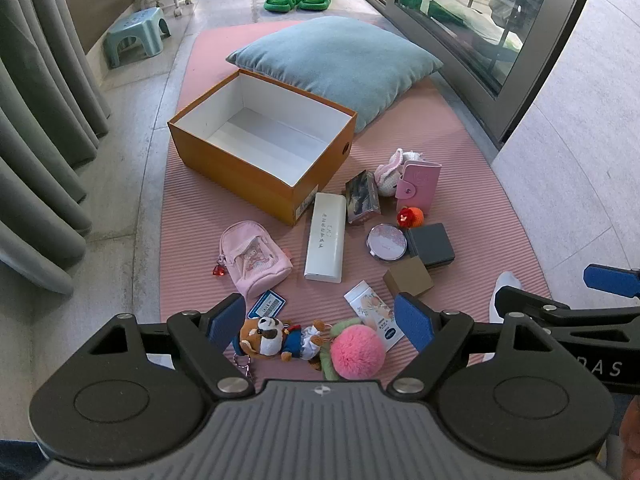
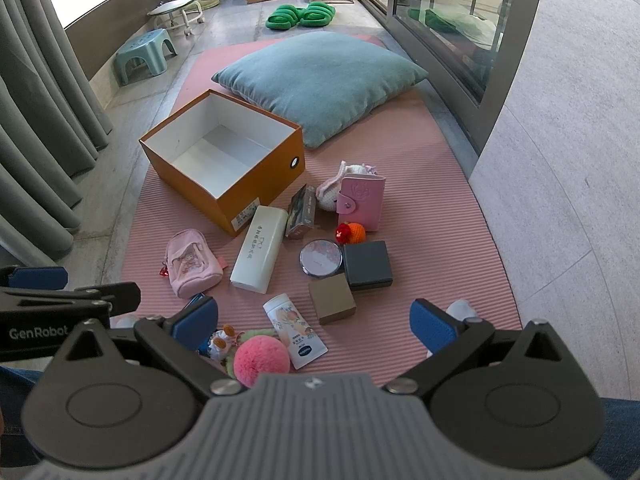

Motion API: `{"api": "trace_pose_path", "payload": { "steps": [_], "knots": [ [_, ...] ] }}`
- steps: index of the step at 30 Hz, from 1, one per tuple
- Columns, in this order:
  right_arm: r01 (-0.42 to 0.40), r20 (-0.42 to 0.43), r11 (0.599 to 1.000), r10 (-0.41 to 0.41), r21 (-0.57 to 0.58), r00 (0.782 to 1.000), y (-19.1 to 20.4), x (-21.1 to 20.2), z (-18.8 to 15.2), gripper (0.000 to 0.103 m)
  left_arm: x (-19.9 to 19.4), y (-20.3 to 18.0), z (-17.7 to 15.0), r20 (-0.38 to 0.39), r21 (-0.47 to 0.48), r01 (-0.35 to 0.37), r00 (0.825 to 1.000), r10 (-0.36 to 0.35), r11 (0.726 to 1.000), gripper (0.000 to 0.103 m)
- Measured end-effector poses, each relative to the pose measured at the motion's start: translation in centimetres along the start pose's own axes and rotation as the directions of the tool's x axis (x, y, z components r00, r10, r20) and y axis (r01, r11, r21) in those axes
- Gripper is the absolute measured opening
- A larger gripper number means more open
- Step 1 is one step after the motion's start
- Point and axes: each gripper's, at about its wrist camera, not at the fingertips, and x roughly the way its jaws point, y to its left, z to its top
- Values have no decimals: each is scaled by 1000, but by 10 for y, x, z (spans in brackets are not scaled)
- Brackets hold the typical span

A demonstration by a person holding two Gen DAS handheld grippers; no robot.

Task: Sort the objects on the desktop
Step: 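Move both grippers toward the plush keychain and pink pompom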

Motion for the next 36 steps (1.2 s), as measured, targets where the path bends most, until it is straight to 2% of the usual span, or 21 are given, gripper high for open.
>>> {"api": "trace_pose_path", "payload": {
  "steps": [28,36],
  "knots": [
    [2,0,1000,-2,-5,1000,2,0,-4,103,1,2,-5,-8,1,-12,1000,12,1000,96],
    [22,-48,999,-25,-44,999,4,18,-17,103,27,3,-14,-85,-6,-29,996,29,1000,97]
  ]
}}
